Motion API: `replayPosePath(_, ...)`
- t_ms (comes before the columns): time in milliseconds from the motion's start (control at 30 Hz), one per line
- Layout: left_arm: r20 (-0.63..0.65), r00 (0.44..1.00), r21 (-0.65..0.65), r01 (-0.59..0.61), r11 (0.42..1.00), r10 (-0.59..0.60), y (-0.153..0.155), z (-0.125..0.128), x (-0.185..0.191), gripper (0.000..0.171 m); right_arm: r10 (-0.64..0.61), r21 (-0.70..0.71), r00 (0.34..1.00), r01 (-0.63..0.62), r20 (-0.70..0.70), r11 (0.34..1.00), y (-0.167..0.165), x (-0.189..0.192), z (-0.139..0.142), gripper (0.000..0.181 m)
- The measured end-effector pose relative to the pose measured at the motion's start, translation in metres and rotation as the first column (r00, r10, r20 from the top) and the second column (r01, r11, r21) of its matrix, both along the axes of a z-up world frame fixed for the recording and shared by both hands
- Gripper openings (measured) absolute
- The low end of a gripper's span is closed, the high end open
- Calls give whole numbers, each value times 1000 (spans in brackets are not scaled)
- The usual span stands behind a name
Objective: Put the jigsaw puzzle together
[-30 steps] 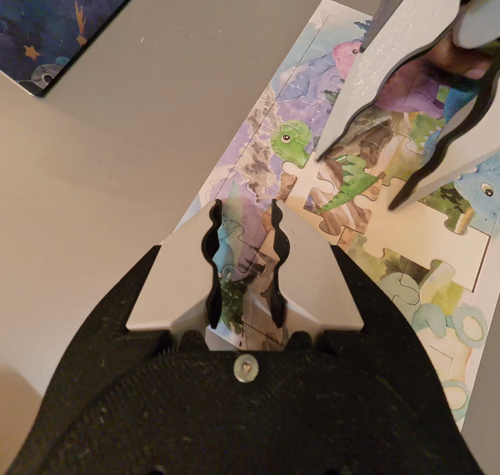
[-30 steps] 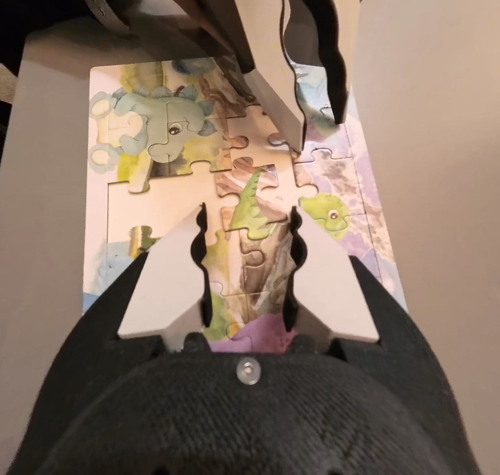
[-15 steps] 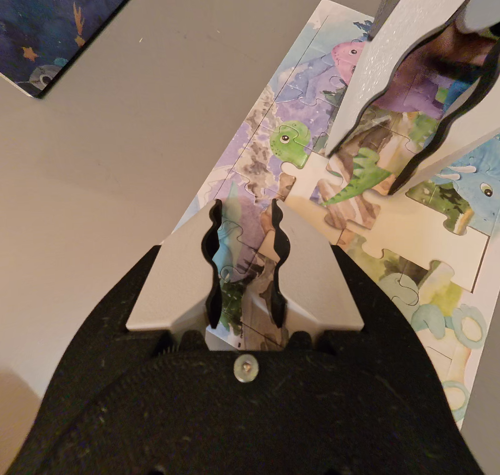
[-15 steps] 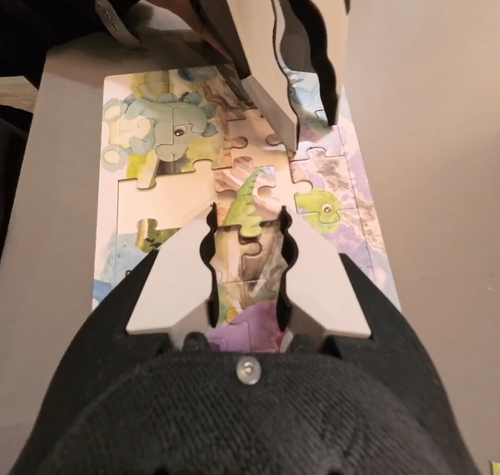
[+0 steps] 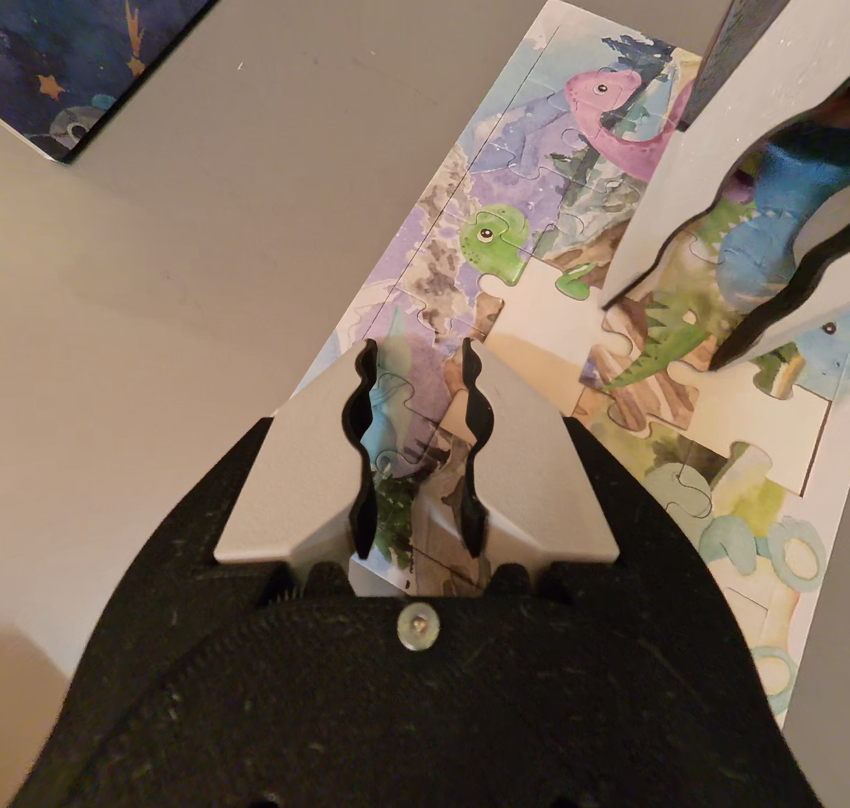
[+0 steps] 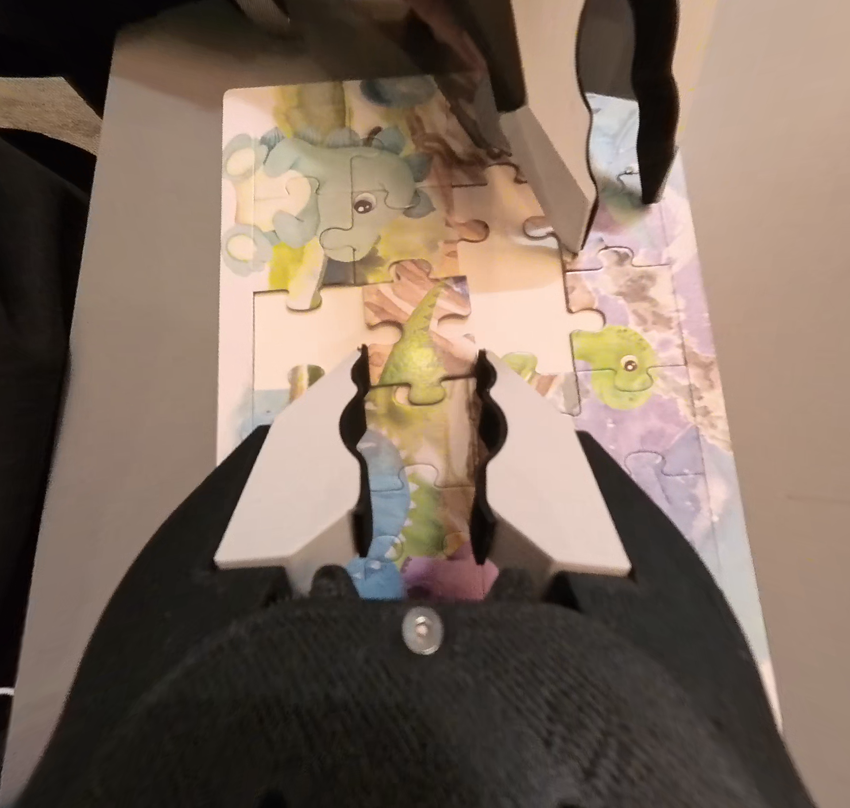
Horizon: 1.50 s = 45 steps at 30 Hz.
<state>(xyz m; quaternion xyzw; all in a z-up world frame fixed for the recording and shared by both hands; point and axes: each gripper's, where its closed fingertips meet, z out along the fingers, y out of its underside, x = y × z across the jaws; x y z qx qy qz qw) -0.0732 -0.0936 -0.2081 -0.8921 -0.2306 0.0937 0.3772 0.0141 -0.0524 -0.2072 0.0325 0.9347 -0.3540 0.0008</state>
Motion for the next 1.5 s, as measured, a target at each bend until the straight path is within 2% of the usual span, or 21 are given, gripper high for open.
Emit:
replayPosePath(1067, -1, 1000, 0, 0, 1000, 0, 0, 0, 0, 36, -4, 11, 1000, 4, -6, 1000, 1, 2, 1, 45)
replayPosePath(1500, -15, 1000, 4, -7, 1000, 7, 0, 2, -2, 35, -150, -41, 988, 148, -35, 988, 17, -29, 14, 46)
